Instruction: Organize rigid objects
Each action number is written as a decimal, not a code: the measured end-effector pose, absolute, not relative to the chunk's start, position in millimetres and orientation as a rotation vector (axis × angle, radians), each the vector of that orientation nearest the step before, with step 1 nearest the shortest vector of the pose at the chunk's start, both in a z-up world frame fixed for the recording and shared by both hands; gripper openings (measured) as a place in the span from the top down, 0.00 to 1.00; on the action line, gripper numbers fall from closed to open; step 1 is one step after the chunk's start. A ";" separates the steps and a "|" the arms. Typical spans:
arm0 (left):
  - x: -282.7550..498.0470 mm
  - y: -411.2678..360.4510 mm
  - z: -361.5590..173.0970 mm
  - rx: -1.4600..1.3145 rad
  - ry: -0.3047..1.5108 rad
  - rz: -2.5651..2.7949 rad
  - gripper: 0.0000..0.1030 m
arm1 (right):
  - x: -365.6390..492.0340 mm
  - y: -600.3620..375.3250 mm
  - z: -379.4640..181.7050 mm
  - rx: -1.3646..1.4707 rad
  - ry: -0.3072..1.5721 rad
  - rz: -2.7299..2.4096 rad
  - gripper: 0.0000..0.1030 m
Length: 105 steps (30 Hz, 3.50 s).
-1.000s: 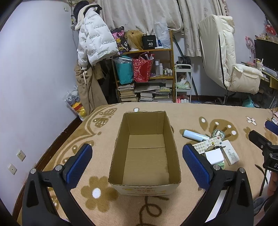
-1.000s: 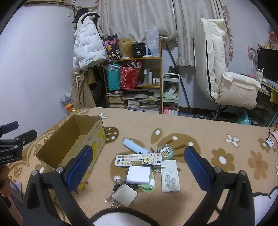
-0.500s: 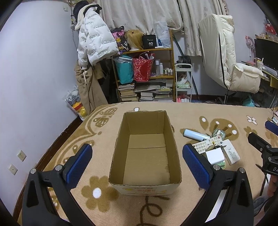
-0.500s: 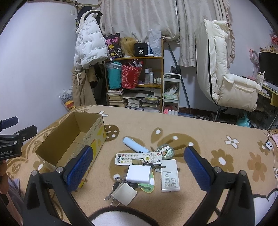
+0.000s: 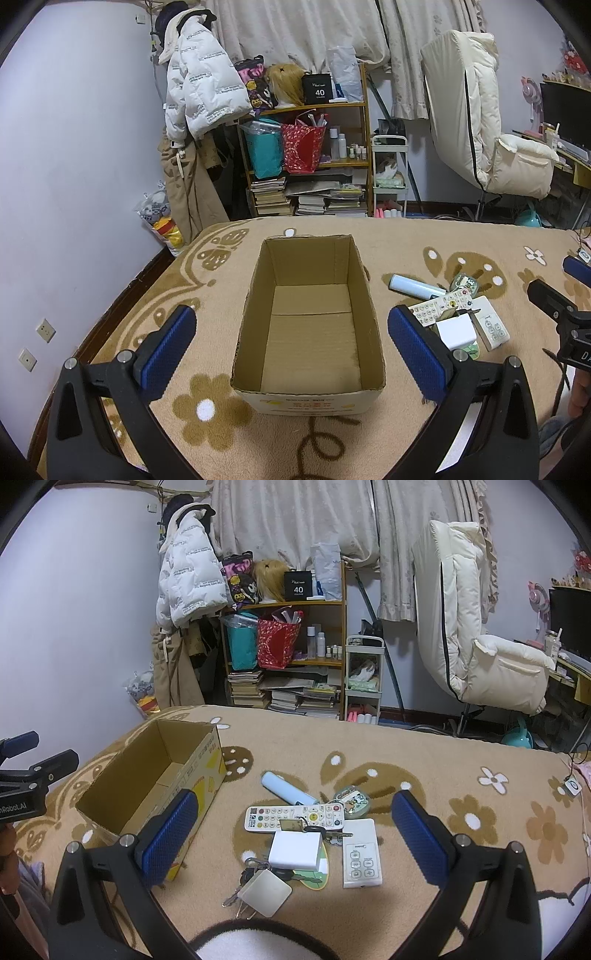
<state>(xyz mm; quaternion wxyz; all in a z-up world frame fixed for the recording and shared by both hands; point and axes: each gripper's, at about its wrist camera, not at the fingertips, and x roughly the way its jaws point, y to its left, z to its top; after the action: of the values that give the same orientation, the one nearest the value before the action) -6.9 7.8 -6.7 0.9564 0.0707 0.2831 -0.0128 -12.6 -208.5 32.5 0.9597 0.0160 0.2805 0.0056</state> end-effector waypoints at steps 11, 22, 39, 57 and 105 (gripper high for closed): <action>-5.3 6.2 -5.2 0.148 0.578 -0.031 0.00 | -13.2 -209.0 32.7 0.031 0.571 0.008 0.00; -3.5 6.5 -6.8 0.148 0.583 -0.017 0.00 | -13.5 -210.0 34.0 0.030 0.572 0.006 0.00; 43.8 11.4 -12.4 0.141 0.686 -0.008 0.00 | 30.0 -210.1 17.5 0.079 0.631 0.003 0.00; 109.3 47.3 -65.5 0.146 0.949 0.034 0.01 | 65.1 -199.3 -43.0 0.108 0.856 0.056 0.00; 122.1 70.3 -110.0 0.055 1.124 0.065 0.73 | 67.7 -192.9 -78.5 0.202 1.039 0.060 0.51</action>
<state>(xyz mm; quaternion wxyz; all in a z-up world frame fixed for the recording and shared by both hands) 122.1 70.3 -110.0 0.8453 0.0258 0.5327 0.0307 67.7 -192.9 -78.5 0.8627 0.0965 0.4955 0.0284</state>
